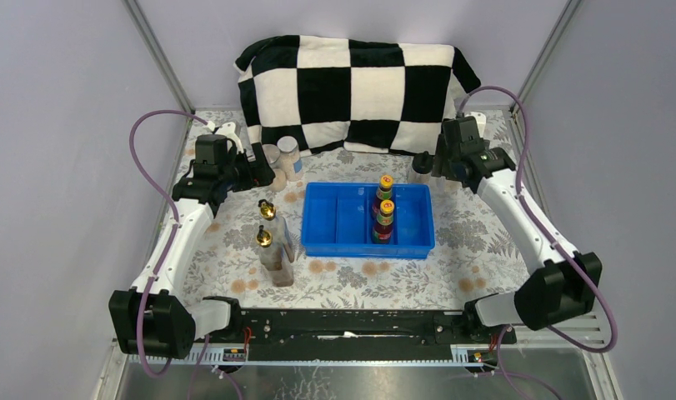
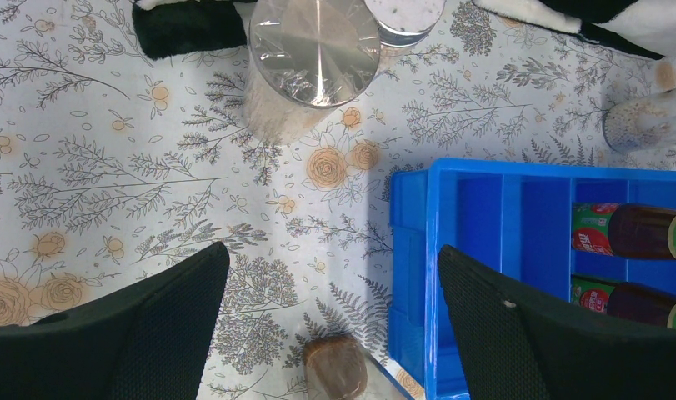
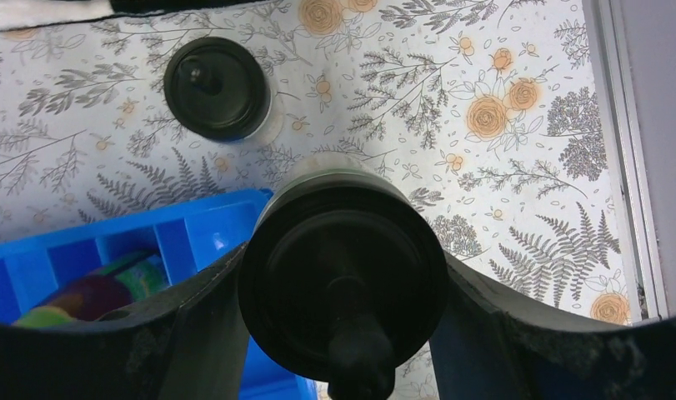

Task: Organize the condiment bottles
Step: Pick up the bottle from the center of the board, then place the bottle in the storage box.

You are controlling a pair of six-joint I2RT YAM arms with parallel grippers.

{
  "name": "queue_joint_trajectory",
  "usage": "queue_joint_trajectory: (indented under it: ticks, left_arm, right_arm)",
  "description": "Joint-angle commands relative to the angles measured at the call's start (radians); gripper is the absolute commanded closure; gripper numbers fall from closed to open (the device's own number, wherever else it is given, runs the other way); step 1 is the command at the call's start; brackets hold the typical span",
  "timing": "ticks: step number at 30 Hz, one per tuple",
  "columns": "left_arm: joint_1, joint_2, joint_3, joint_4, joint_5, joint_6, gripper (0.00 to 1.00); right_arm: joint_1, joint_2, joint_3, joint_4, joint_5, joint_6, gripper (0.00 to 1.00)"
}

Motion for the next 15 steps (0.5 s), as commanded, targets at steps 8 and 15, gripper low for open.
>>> queue_joint_trajectory:
  ticks: [8,15]
  left_arm:
    - [0.004,-0.007,-0.013,0.041,-0.004,0.014,0.01]
    - [0.004,-0.006,-0.015,0.042,-0.008,0.016,0.01]
  right_arm:
    - [0.179,-0.173,-0.049,-0.057,0.065,0.064,0.49]
    - [0.3,-0.18,-0.107,-0.053,0.099,0.116,0.49]
